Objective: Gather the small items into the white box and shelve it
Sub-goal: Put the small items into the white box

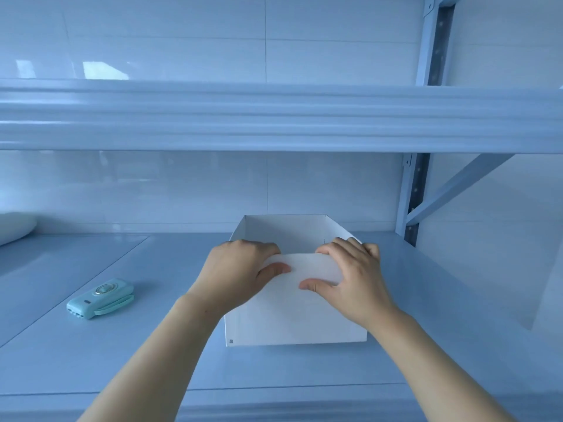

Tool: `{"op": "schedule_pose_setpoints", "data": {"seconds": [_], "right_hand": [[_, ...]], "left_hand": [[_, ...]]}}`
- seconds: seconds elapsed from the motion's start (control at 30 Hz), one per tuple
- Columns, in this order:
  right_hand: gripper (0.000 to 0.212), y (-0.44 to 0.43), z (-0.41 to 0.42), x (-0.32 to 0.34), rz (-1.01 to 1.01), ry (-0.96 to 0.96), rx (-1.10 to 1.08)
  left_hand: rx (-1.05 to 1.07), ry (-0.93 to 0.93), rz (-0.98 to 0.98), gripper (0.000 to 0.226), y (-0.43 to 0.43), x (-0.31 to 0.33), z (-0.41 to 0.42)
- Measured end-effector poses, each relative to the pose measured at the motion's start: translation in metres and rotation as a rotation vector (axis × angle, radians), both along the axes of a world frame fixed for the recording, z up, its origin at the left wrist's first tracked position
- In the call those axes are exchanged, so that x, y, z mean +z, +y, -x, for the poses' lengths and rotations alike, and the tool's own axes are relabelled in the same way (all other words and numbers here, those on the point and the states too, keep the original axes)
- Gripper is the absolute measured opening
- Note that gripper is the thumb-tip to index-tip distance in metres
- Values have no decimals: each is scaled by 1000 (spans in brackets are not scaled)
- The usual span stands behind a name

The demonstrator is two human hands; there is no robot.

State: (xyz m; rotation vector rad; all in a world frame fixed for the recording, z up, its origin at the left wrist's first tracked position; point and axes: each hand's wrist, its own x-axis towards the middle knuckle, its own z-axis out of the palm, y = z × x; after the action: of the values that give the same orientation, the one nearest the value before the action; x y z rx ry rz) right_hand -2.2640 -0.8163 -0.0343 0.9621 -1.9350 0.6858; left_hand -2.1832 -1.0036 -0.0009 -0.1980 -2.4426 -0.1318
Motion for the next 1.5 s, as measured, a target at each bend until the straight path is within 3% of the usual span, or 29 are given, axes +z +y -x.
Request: {"op": "schedule_pose_setpoints", "data": {"seconds": [0.37, 0.6, 1.03, 1.23, 1.5], "right_hand": [[37, -3, -19, -28, -1, 35, -41], [33, -39, -39, -13, -14, 42, 109], [27, -173, -80, 4, -195, 40, 258], [30, -256, -83, -20, -233, -79, 280], [32, -340, -59, -61, -363, -257, 195]], "left_hand": [[43, 183, 85, 16, 5, -41, -18], [107, 177, 2, 36, -15, -43, -42], [254, 22, -59, 38, -142, -53, -88], [315, -50, -76, 33, -232, -73, -102], [328, -251, -158, 43, -316, -98, -79]]}}
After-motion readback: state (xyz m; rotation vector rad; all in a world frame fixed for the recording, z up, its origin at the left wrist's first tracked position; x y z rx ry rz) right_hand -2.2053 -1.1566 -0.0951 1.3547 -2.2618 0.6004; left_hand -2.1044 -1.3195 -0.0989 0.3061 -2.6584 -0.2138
